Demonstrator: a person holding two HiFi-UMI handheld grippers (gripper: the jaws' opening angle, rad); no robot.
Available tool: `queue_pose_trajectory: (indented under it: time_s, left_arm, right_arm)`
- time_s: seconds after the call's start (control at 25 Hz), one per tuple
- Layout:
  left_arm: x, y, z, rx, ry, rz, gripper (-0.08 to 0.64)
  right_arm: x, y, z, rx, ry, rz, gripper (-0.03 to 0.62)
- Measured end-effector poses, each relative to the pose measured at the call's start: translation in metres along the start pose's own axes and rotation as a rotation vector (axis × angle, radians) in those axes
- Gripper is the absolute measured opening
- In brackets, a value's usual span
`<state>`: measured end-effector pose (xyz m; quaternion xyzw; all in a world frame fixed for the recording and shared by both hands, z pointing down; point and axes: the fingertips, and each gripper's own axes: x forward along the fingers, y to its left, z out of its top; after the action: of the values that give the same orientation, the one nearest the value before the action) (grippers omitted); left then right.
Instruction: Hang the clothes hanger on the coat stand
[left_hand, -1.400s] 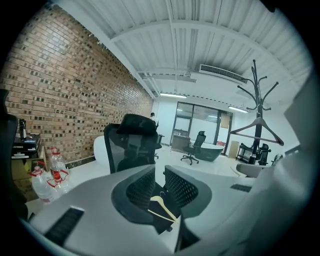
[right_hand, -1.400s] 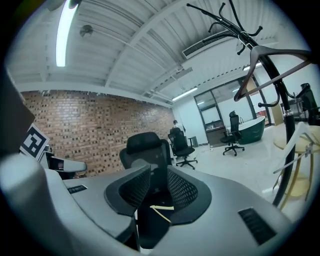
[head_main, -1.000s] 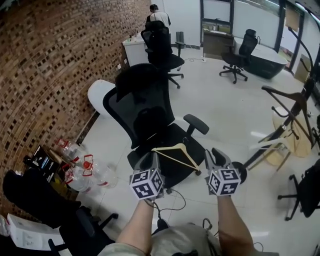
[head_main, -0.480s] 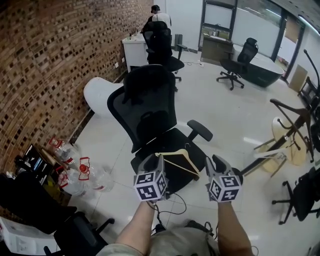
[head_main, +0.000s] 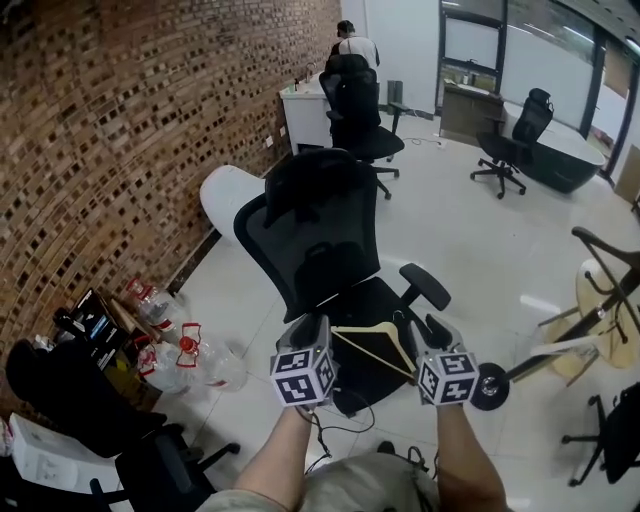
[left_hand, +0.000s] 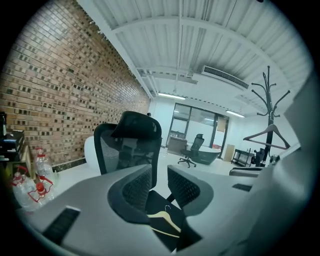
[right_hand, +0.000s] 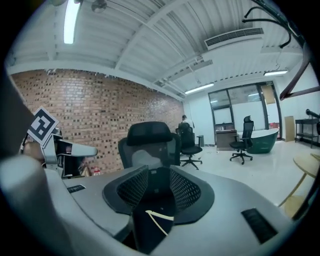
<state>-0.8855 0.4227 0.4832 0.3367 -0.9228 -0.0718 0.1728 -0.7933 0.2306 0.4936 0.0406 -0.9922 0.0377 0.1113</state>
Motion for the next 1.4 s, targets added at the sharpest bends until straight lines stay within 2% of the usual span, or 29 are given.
queue_pose_trajectory:
  time_s: [0.24, 0.4, 0.56, 0.76, 0.92, 1.04, 1.4]
  left_arm:
    - [0.054, -0.046, -0.006, -0.017, -0.002, 0.061, 0.115]
    - [0.071, -0.057, -0.012, -0.019, 0.014, 0.098, 0.115]
    - [0.088, -0.074, -0.013, -0.030, 0.047, 0.057, 0.115]
    - [0.112, -0.027, -0.017, 0.000, 0.034, 0.060, 0.115]
    - [0.148, -0.007, -0.006, -0.002, 0.043, 0.040, 0.115]
    - [0.171, -0.004, -0.004, -0.009, 0.062, 0.000, 0.115]
    - [0.232, 0.044, -0.023, 0.002, 0.148, -0.094, 0.127]
  right_arm:
    - [0.036, -0.069, -0.004, -0.027, 0.026, 0.073, 0.112]
    - [0.053, -0.087, -0.015, -0.027, 0.067, 0.112, 0.112]
    - [0.048, -0.108, -0.020, -0.043, 0.127, 0.068, 0.112]
    - [0.098, -0.080, -0.044, -0.039, 0.120, 0.083, 0.112]
    - [0.134, -0.084, -0.034, -0.043, 0.126, 0.058, 0.112]
    - [0.148, -0.093, -0.032, -0.053, 0.148, 0.018, 0.112]
    - [0.209, -0.084, -0.062, -0.054, 0.245, -0.063, 0.124]
